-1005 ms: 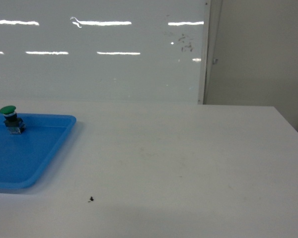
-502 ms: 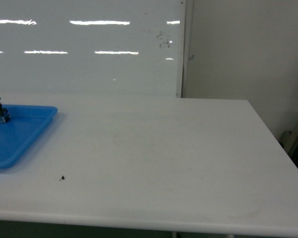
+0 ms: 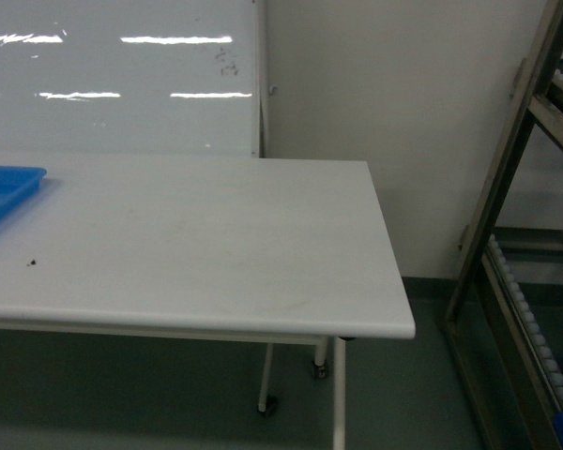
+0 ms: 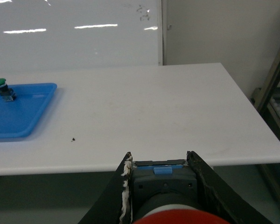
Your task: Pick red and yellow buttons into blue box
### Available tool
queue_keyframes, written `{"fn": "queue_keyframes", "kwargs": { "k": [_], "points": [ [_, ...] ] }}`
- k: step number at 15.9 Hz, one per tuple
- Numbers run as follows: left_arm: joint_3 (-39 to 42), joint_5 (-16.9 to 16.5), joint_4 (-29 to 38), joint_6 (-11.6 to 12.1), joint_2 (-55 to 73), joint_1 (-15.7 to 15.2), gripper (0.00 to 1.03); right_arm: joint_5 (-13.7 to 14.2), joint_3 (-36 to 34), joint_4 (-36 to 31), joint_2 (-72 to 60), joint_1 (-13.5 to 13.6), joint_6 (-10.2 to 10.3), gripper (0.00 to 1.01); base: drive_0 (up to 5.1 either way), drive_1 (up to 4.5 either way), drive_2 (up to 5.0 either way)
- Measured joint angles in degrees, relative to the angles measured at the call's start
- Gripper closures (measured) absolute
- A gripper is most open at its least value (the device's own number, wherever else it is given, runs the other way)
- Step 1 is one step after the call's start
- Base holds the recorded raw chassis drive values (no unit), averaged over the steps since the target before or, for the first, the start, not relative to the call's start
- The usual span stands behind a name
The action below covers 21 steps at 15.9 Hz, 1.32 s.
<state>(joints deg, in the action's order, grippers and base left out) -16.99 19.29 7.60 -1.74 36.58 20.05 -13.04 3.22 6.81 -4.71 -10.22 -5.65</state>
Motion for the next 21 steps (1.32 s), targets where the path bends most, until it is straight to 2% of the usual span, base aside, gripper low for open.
{"fn": "queue_keyframes", "kwargs": {
  "k": [21],
  "points": [
    [0.0,0.0,-0.1,0.0,0.0,0.0,0.76,-0.1,0.0,-0.1,0.0,0.0,0.0,0.75,4.6,-3.87,-0.8]
  ]
}}
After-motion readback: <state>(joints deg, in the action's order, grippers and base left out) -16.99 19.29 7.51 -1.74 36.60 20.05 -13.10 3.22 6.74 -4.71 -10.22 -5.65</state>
